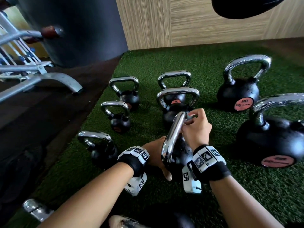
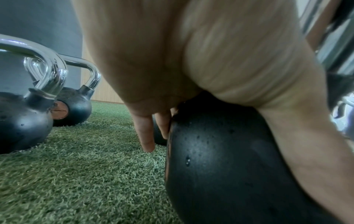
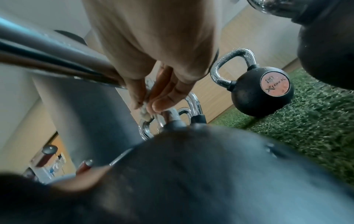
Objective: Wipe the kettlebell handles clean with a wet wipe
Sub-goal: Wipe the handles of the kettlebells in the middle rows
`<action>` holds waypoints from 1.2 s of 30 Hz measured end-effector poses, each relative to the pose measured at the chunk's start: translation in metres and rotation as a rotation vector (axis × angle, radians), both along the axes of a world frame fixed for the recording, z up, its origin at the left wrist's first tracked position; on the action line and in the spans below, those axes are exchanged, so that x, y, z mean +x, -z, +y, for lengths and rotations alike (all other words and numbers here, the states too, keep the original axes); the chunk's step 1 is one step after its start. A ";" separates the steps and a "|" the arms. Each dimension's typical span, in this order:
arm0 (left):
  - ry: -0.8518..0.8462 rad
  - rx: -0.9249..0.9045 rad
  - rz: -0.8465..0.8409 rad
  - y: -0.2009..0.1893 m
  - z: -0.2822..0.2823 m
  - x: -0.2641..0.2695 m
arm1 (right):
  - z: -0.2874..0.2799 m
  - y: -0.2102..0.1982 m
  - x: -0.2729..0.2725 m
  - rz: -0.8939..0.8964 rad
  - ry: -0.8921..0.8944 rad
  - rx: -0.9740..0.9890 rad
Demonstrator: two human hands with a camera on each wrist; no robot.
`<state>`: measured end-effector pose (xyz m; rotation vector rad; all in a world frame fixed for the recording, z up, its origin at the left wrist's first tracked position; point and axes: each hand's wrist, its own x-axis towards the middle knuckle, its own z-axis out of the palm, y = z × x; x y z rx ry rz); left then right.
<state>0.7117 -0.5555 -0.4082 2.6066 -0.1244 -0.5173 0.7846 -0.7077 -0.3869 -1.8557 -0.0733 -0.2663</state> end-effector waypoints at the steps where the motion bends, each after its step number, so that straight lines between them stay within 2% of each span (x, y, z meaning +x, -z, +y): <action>1: -0.006 -0.026 0.000 -0.002 0.000 -0.001 | 0.000 -0.001 0.002 0.005 0.006 -0.002; 5: 0.013 -0.051 -0.014 -0.006 -0.001 -0.002 | -0.002 0.000 0.009 0.098 -0.003 -0.019; 8: -0.007 -0.058 0.009 -0.007 0.000 -0.003 | 0.002 0.000 0.010 0.174 -0.094 -0.048; 11: -0.051 -0.070 0.003 -0.009 -0.003 -0.008 | 0.002 0.002 0.011 0.154 -0.100 -0.128; 16: 0.036 -0.063 -0.073 -0.016 -0.002 -0.017 | 0.003 0.000 0.007 0.209 -0.149 -0.199; 19: 0.148 -0.011 -0.023 -0.031 0.002 -0.025 | -0.003 -0.006 0.004 0.160 -0.206 -0.309; 21: 0.102 -0.045 0.058 -0.053 0.010 -0.034 | -0.012 -0.013 0.002 0.074 -0.279 -0.376; 23: 0.044 -0.125 0.054 -0.077 0.013 -0.042 | -0.022 -0.022 -0.001 -0.030 -0.381 -0.408; 26: -0.003 -0.021 -0.115 -0.102 0.003 -0.041 | -0.031 -0.036 0.001 -0.162 -0.470 -0.471; 30: -0.064 0.234 -0.211 -0.114 -0.021 -0.029 | -0.032 -0.046 0.003 -0.187 -0.500 -0.554; 33: -0.105 0.237 -0.212 -0.115 -0.023 -0.025 | -0.032 -0.048 0.000 -0.160 -0.510 -0.604; 36: -0.047 0.266 -0.148 -0.126 -0.020 -0.022 | -0.035 -0.050 -0.004 -0.140 -0.472 -0.631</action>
